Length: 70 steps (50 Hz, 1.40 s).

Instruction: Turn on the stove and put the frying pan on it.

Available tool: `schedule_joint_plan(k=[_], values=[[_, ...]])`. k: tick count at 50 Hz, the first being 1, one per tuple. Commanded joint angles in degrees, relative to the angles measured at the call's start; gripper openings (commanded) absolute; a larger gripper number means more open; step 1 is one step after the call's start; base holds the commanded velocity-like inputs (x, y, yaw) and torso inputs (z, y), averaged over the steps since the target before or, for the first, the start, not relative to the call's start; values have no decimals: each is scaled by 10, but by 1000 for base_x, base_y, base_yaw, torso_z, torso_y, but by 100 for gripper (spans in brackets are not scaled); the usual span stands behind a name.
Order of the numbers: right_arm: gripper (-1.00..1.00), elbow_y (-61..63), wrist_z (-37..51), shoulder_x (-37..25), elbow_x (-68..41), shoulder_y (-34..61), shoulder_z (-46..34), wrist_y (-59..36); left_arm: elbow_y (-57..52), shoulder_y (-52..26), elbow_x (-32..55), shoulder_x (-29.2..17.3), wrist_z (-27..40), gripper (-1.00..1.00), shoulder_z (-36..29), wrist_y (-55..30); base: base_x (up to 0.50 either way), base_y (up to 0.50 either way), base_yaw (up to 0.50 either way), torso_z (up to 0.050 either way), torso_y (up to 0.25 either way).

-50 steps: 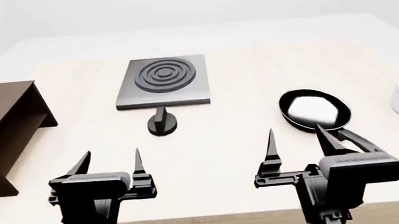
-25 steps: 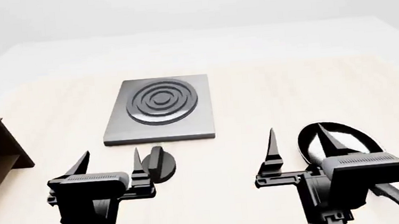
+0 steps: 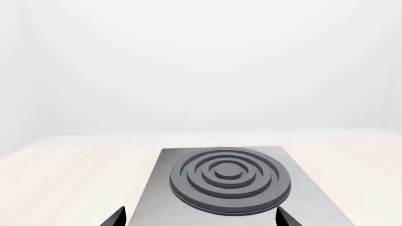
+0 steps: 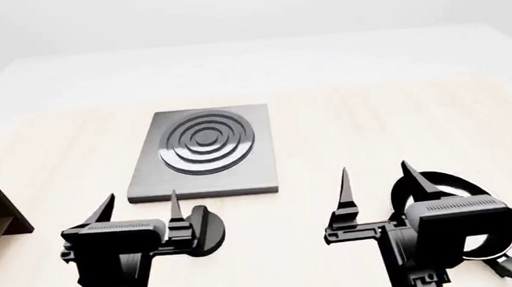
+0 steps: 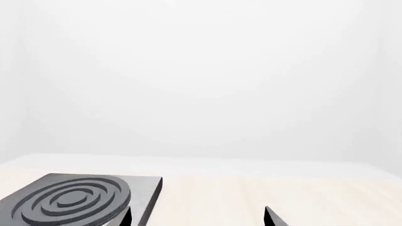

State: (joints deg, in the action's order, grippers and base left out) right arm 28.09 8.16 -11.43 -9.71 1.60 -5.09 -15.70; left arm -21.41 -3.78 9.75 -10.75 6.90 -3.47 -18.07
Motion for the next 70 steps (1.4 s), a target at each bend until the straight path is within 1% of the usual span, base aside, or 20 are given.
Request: schedule_joint_plan(k=[1, 14, 26, 39, 59, 68, 69, 70], values=[[100, 1, 8, -9, -4, 4, -6, -9, 43, -12, -10, -10, 4, 100, -3, 16, 0, 0, 0, 0, 0], [100, -2, 17, -12, -15, 7, -8, -11, 145, -6, -17, -17, 5, 100, 8, 88, 0, 0, 0, 0, 0], [100, -12, 22, -16, -18, 8, -14, -3, 291, -41, -35, -8, 8, 100, -4, 146, 0, 0, 0, 0, 0], [100, -11, 29, -20, -21, 6, -20, -2, 358, -47, -53, -4, 9, 100, -25, 176, 0, 0, 0, 0, 0], [100, -15, 33, -27, -29, 4, -24, 7, 351, -40, -67, 3, -14, 100, -76, 177, 0, 0, 0, 0, 0], [100, -13, 35, -31, -32, 3, -24, 7, 301, -39, -70, 5, -27, 100, -102, 160, 0, 0, 0, 0, 0], [100, -11, 36, -33, -34, 5, -22, 4, 246, -27, -76, 4, -47, 100, -129, 149, 0, 0, 0, 0, 0], [100, -11, 36, -33, -35, 5, -22, 3, 235, -24, -77, 3, -48, 100, -132, 145, 0, 0, 0, 0, 0]])
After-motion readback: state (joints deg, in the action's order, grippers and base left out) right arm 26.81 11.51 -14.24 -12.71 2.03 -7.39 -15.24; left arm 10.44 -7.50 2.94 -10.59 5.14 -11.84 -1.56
